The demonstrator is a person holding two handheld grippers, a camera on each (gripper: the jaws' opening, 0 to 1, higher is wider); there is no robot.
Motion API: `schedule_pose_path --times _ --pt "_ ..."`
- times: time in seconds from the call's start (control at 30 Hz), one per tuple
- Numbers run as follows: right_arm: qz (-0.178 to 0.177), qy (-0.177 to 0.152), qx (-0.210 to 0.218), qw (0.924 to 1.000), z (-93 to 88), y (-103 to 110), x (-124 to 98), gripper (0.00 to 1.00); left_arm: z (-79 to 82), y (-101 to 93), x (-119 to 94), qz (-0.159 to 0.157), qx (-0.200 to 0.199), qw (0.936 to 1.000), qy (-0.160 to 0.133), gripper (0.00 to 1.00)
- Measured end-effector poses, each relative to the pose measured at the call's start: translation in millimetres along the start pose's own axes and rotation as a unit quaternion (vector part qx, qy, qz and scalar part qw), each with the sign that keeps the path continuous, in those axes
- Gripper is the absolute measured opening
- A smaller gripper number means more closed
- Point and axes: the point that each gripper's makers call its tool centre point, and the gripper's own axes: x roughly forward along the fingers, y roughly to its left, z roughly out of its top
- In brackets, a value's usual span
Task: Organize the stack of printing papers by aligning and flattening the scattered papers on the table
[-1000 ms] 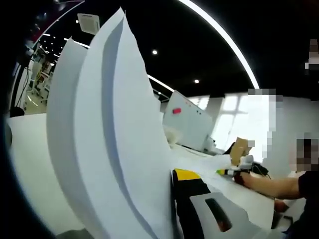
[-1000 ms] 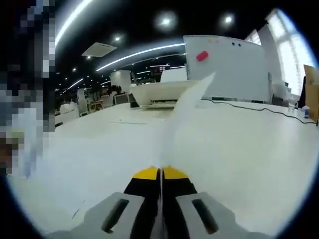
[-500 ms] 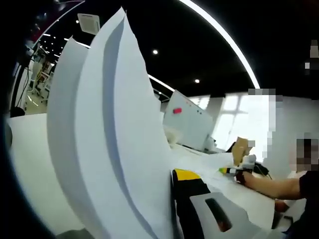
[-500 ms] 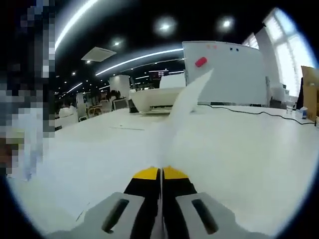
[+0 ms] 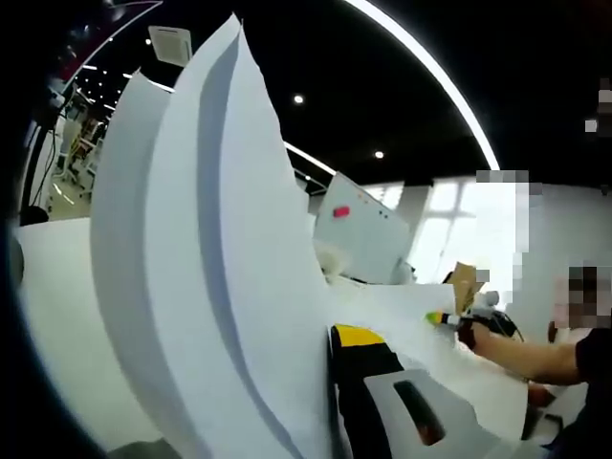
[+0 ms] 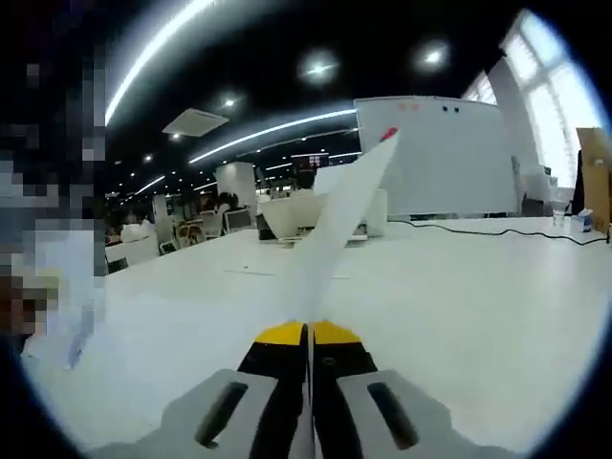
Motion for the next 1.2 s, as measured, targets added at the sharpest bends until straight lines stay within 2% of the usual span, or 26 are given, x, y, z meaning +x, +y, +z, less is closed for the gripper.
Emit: schedule_pose_path --times 0.53,0.87,1.2 --pt "0.029 -0.048 -0.001 0.9984 44.5 22 -3 0.00 0.2 -0.9 -1 -0.002 0.001 1.0000 -0.001 0.08" --pt "0.060 -0.082 -0.010 0.9948 79.3 54 -15 0.00 -0.2 -1.7 0 -0.004 0.001 1.0000 0.000 0.08" --pt "0.104 -0.119 -0.023 0.9871 111.1 99 -27 0.00 -1.6 -2.5 0 -0.003 0.005 1.0000 0.003 0.08"
